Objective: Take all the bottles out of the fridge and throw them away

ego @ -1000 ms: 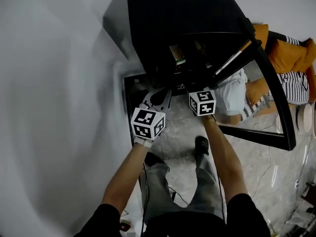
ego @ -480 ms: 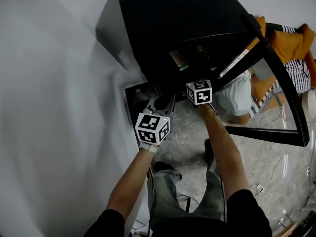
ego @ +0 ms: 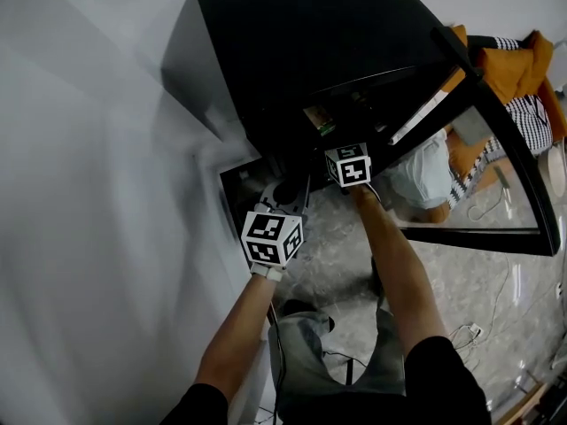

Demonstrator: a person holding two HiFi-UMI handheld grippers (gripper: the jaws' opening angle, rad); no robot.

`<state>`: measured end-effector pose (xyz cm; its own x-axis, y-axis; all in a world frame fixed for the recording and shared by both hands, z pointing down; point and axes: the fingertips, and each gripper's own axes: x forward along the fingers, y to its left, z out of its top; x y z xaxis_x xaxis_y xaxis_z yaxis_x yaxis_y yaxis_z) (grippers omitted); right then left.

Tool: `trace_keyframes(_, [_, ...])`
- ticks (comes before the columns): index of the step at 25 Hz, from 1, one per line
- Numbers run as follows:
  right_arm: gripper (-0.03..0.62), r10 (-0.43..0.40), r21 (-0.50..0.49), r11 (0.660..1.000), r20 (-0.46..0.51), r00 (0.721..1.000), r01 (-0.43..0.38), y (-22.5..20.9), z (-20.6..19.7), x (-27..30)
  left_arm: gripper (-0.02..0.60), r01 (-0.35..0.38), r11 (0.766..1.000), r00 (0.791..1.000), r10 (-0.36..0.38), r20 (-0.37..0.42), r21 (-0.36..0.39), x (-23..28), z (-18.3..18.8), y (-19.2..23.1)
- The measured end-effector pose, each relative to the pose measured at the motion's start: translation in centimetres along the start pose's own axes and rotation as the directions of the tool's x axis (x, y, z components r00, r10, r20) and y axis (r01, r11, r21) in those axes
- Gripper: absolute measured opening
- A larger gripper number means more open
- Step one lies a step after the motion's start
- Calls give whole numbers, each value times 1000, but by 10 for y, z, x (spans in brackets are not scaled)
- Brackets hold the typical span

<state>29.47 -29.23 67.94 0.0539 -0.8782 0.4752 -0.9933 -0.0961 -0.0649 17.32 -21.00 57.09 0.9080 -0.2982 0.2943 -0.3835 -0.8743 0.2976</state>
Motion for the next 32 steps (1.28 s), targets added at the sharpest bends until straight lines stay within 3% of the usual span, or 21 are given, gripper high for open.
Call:
trace_keyframes(9, [311,-8,-78,997,-81,997,2,1,-10,12,3,11,1000,1000,-11,-11,13,2,-3,-1])
trace_keyframes(12, [273,-13,-123,992,-106,994,0,2,-14,11,3,9,1000,1000,-9,-15,11,3,-6,-2])
trace_keyframes(24, [270,36,-52,998,-33,999,-38,3,-31,-34,3,-6,1000,999,6,-34,22,0,-14,-19])
trace_keyframes(32, [268,39,-3,999,-36,999,-39,3,-26,-102,3,-44,999,998,45,-40,27,-19,-1,-53])
